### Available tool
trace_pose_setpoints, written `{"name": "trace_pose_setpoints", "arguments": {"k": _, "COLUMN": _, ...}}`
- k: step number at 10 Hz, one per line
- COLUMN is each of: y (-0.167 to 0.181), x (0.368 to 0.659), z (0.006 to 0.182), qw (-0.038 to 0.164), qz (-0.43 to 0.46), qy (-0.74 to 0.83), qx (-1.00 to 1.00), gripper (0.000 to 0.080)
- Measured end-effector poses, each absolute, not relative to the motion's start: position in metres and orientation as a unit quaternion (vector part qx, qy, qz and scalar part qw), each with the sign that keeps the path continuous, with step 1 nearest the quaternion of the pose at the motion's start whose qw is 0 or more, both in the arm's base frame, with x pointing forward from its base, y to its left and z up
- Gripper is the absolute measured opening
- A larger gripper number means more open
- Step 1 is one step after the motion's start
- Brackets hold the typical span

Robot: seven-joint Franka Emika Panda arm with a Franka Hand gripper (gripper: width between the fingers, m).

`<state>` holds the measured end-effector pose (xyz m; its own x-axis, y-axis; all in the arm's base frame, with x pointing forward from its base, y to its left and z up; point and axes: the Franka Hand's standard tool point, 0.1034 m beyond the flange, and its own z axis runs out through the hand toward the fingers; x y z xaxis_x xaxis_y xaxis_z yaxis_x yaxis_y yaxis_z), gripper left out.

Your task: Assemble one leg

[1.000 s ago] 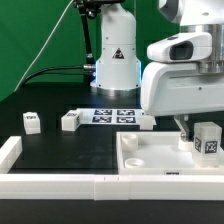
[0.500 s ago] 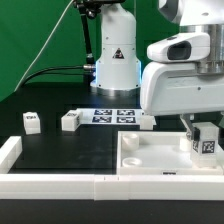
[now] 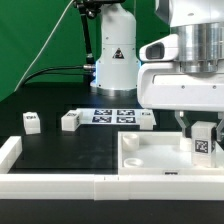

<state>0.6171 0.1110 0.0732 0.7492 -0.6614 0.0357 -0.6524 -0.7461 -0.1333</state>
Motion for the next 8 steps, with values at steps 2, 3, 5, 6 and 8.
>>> {"name": "trace_pose_setpoints", "arguments": {"k": 2, "y": 0.1109, "x": 0.616, "z": 0.0728, "qw": 0.056, "qz": -0.034, "qy": 0.476, "qx": -0.877, "gripper": 0.0294}}
{"name": "trace_pose_setpoints", "arguments": {"k": 3, "y": 0.1115, "x": 0.6155, "z": 0.0723, "qw": 0.058, "qz": -0.03, "qy": 0.526, "qx": -0.848, "gripper": 0.0294}}
{"name": "trace_pose_setpoints", "arguments": {"k": 5, "y": 0.1144, "x": 0.615, "z": 0.072, "qw": 0.065, "qz": -0.02, "qy": 0.615, "qx": -0.785, "gripper": 0.0294}}
{"name": "trace_pose_setpoints", "arguments": {"k": 6, "y": 0.1141, "x": 0.615, "z": 0.0719, "qw": 0.067, "qz": -0.016, "qy": 0.66, "qx": -0.748, "gripper": 0.0294}}
{"name": "trace_pose_setpoints", "arguments": {"k": 8, "y": 0.1153, "x": 0.6149, "z": 0.0718, "qw": 0.071, "qz": -0.011, "qy": 0.684, "qx": -0.726, "gripper": 0.0375}}
